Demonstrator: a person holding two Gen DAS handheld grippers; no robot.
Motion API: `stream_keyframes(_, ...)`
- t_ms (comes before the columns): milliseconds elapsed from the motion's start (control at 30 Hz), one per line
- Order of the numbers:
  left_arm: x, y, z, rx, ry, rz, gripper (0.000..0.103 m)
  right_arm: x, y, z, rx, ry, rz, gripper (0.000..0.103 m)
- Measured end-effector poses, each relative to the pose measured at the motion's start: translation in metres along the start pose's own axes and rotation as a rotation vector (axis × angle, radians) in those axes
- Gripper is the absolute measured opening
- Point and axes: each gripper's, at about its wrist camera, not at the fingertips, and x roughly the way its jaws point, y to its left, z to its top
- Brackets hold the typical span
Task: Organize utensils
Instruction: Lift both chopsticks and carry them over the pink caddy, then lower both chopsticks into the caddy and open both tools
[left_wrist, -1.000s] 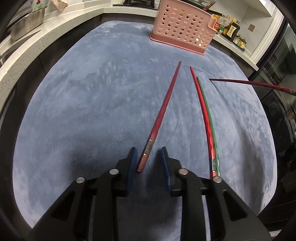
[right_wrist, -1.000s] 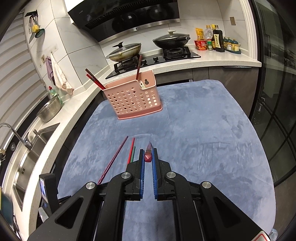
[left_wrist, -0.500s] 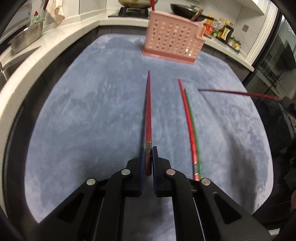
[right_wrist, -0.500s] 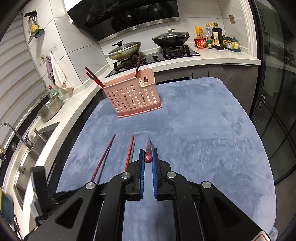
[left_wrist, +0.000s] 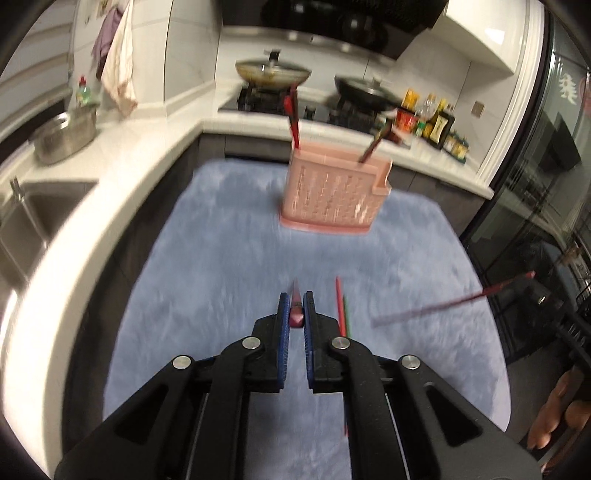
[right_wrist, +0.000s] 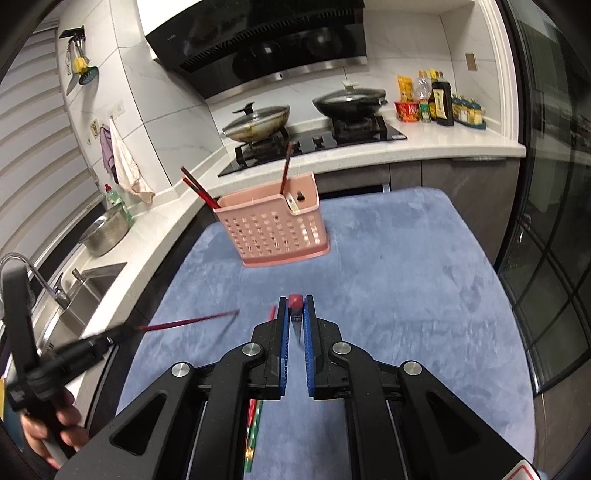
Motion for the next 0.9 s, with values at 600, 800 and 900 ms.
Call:
stream_keyframes(600, -0.028, -0.037, 0.149, 0.061, -0.232, -0.005, 0.007, 0.013, 0.020, 0.114, 0.013, -0.125, 0.106, 0.007)
stream_keyframes(800, -0.029, -0.042, 0.207, 0.039, -0.321, -0.020, 0.007, 0.021, 0.032, 0.185, 0.017, -0.243, 0.134, 0.007)
stream_keyframes(900, -0.021, -0.044, 0.231, 0.034, -0.355, -0.015, 0.007, 0.034, 0.037, 0.214, 0.018, -0.282, 0.131, 0.007)
